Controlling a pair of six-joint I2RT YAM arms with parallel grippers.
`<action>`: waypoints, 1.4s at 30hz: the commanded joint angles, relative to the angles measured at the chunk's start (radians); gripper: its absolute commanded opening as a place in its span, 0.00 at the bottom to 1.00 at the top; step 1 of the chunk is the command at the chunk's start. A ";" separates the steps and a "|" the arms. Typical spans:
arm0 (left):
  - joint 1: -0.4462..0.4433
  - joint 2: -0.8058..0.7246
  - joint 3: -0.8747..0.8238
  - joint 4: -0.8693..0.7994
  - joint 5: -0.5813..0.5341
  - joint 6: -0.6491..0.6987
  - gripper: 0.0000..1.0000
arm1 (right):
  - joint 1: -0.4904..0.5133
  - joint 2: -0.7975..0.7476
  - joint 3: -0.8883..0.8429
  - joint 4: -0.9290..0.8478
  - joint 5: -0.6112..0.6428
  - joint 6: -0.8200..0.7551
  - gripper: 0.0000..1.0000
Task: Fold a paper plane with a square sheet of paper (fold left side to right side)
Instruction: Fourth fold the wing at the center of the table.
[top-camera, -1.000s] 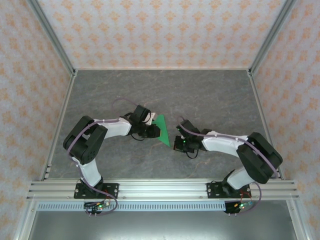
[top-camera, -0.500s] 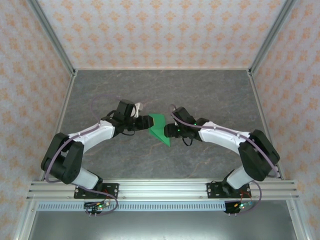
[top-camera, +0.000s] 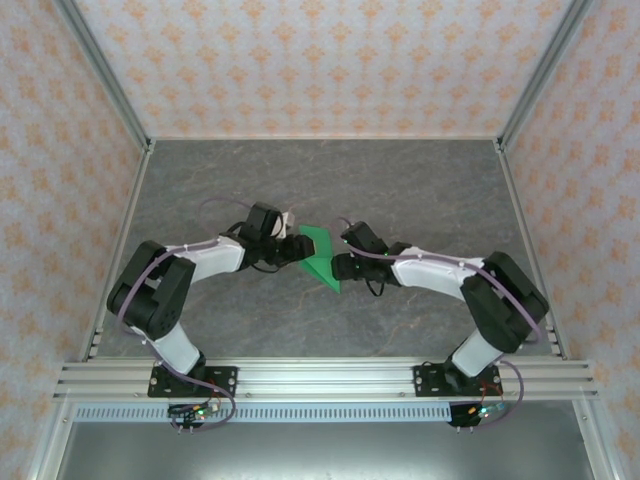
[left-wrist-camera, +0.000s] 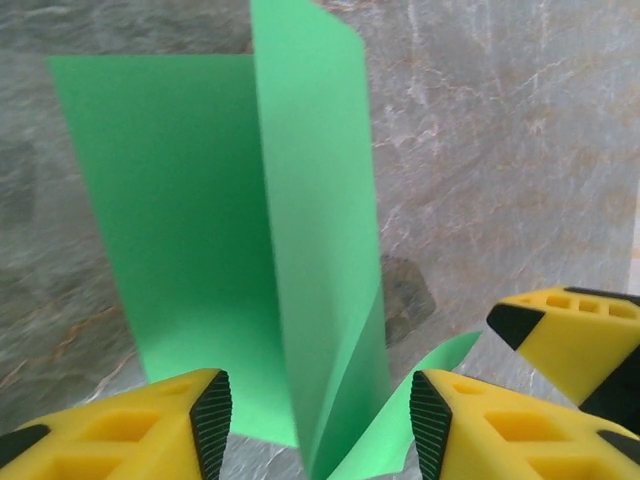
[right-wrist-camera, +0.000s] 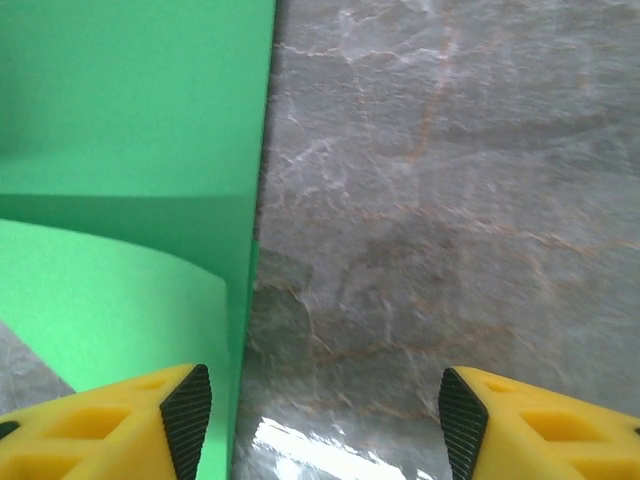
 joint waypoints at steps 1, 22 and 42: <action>-0.013 0.014 0.042 0.049 0.009 -0.029 0.48 | 0.027 -0.152 -0.054 0.053 0.104 -0.044 0.69; -0.013 0.015 0.115 0.031 -0.026 -0.172 0.43 | 0.274 0.099 0.093 0.077 0.297 -0.160 0.59; -0.011 0.009 0.150 -0.033 -0.047 -0.149 0.44 | 0.273 0.183 0.125 0.034 0.357 -0.131 0.35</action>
